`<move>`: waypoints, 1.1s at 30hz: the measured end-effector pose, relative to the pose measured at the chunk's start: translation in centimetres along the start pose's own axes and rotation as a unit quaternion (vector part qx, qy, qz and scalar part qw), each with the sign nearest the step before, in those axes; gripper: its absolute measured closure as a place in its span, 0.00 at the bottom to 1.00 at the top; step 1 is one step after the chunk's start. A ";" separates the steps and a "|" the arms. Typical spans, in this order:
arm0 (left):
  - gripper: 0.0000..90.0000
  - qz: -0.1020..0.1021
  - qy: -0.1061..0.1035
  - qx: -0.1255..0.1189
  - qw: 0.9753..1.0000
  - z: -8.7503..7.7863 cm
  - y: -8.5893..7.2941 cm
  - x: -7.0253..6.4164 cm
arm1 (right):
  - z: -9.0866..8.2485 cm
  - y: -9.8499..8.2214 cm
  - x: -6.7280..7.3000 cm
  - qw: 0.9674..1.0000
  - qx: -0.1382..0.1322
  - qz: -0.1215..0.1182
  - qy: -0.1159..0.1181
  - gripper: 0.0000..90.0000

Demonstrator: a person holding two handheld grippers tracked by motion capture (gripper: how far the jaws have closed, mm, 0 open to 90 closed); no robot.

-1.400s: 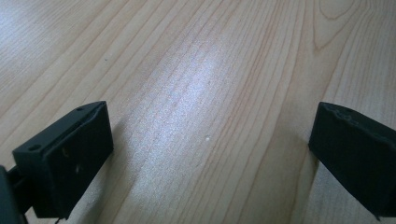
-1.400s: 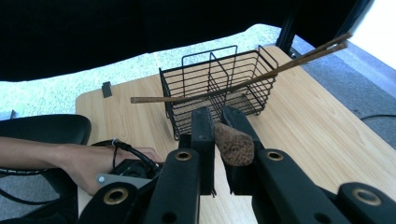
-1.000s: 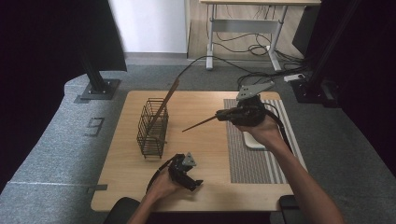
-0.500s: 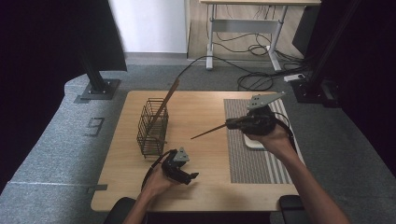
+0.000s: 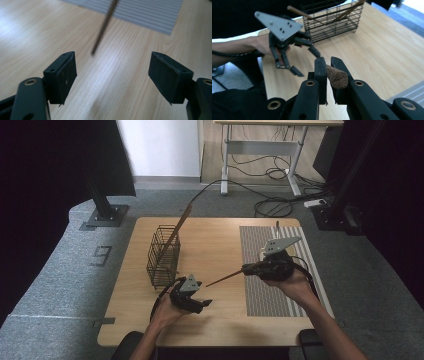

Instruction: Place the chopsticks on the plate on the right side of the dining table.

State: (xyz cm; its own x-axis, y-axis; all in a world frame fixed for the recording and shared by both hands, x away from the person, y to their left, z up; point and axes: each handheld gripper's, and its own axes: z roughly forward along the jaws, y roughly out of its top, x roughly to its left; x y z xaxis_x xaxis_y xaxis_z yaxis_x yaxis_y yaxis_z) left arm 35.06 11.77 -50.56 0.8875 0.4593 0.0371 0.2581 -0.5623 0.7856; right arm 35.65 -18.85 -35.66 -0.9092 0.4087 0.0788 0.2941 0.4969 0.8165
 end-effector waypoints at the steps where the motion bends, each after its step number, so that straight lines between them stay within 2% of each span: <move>1: 0.27 0.002 -0.002 -0.003 1.000 -0.1 0.1 0.0 | 0.2 -0.1 0.2 1.000 0.002 -0.001 0.003 0.92; 11: 0.51 0.028 -0.041 -0.043 0.998 -0.2 1.2 -1.0 | 2.2 -0.8 1.3 0.999 0.015 -0.001 0.041 0.92; 17: 0.69 0.041 -0.054 -0.066 0.995 -0.3 1.4 -1.3 | 2.9 -0.9 1.5 0.998 0.017 0.003 0.055 0.92; 22: 0.81 0.050 -0.066 -0.086 0.993 -0.5 1.5 -1.6 | 3.1 -1.0 1.5 0.998 0.016 0.007 0.063 0.92; 25: 0.89 0.064 -0.067 -0.094 0.991 -0.7 1.5 -1.8 | 3.1 -1.0 1.4 0.998 0.014 0.010 0.066 0.92; 31: 0.93 0.087 -0.079 -0.104 0.988 -0.8 1.6 -2.1 | 2.9 -0.9 1.3 0.997 0.003 0.017 0.073 0.90; 33: 0.94 0.086 -0.087 -0.106 0.987 -0.8 1.6 -2.1 | 2.8 -0.9 1.2 0.997 0.001 0.017 0.069 0.88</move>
State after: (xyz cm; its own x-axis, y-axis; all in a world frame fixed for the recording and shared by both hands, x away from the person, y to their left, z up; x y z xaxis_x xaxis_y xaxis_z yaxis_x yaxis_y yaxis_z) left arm 33.31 10.45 -48.92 0.9679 0.2351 0.0891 0.0288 -0.4558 0.8896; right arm 35.10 -16.62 -37.90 -0.9305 0.3161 0.1851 0.3262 0.4852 0.8113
